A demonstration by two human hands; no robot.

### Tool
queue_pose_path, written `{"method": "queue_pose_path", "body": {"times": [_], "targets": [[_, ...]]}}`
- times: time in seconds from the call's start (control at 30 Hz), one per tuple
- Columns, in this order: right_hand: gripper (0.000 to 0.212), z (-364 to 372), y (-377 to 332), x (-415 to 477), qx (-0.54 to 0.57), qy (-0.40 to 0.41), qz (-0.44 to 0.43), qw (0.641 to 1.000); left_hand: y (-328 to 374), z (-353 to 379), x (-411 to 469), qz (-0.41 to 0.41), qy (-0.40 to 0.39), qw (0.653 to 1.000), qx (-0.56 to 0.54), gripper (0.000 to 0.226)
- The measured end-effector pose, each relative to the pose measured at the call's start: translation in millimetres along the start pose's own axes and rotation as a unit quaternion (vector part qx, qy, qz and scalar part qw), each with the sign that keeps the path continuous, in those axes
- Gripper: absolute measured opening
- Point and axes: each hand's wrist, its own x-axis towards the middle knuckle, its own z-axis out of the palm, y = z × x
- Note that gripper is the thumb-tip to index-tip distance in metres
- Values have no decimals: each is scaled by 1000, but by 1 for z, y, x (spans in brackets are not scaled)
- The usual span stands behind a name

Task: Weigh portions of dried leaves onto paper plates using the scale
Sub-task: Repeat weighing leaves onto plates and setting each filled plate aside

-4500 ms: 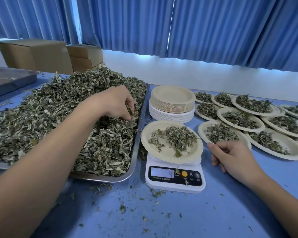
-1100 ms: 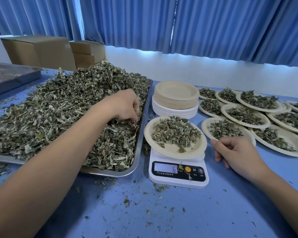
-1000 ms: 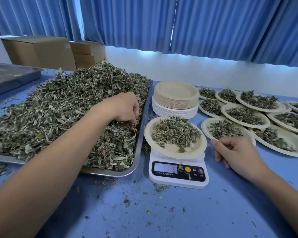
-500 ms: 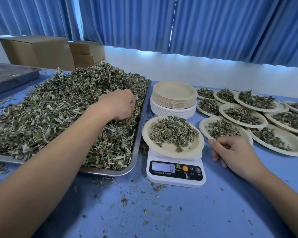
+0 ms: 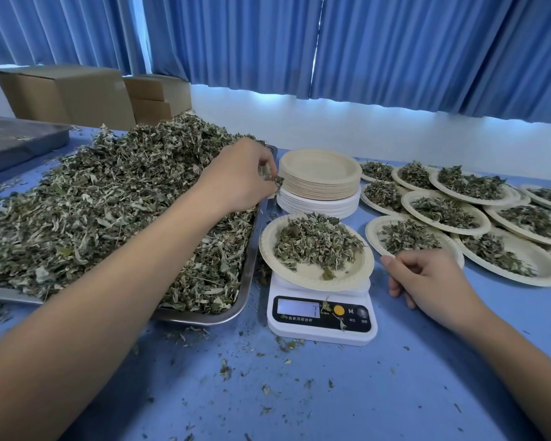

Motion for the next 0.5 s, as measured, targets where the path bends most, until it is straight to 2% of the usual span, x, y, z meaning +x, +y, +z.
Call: {"method": "queue_pose_path", "body": {"times": [0.13,0.2,0.27,0.33,0.4,0.5], "targets": [[48,0,-1,0,1,1,6,1000,-13,-3,0,-77,-33,981,172,9],[48,0,-2,-1,10,9,9,1000,-21,-4,-4,-104,-122,959,233,13],[47,-2,-4,1,26,23,13,999,-25,-2,-3,-105,-183,956,204,21],[41,-3,-5,3,62,30,21,997,-20,-1,-1,-82,-125,981,124,14],[33,-1,-6,4,123,29,39,991,-10,4,-1,-60,-72,994,56,19],[20,8,-10,6,163,22,56,985,-1,18,-8,-51,-140,983,106,29]]}}
